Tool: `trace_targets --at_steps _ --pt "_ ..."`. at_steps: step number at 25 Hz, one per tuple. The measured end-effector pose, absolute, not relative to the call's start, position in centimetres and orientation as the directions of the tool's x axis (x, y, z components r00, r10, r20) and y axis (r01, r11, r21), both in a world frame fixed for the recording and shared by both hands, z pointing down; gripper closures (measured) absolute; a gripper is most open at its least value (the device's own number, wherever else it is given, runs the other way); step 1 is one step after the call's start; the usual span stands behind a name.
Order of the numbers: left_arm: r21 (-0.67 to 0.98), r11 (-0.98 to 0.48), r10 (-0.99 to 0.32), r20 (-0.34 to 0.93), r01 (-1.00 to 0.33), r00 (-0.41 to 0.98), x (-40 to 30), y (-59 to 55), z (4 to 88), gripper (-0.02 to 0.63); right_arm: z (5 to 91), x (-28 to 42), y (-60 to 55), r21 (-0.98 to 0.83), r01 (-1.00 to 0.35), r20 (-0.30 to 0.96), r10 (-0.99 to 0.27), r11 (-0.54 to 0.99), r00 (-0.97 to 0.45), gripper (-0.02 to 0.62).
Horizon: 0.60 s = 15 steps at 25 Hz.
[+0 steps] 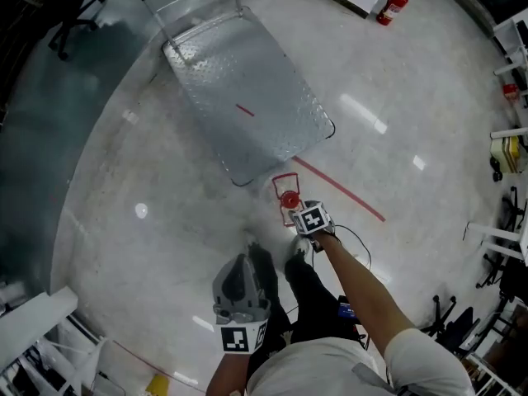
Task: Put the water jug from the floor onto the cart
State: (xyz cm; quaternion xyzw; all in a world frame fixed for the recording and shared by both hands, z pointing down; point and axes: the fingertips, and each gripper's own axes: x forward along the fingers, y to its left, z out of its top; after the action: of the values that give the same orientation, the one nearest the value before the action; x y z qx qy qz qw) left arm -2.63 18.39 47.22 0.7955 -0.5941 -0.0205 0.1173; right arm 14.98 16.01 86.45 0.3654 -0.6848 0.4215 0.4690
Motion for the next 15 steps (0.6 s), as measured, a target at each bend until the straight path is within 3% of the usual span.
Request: trace_targets --at_steps 4,15 --pt "0.236 -0.242 -0.945 0.161 -0.941 0.284 -3.9 17.9 51.0 0.603 91.5 14.8 13.6 -0.175 -0.923 0.958 -0.159 0.342 -0.240 0.325" --pt "0.266 -0.186 -0.937 0.243 -0.946 0.253 -5.9 18.9 55.3 0.603 97.1 14.2 14.0 -0.106 -0.924 0.980 -0.118 0.367 -0.159 0.318"
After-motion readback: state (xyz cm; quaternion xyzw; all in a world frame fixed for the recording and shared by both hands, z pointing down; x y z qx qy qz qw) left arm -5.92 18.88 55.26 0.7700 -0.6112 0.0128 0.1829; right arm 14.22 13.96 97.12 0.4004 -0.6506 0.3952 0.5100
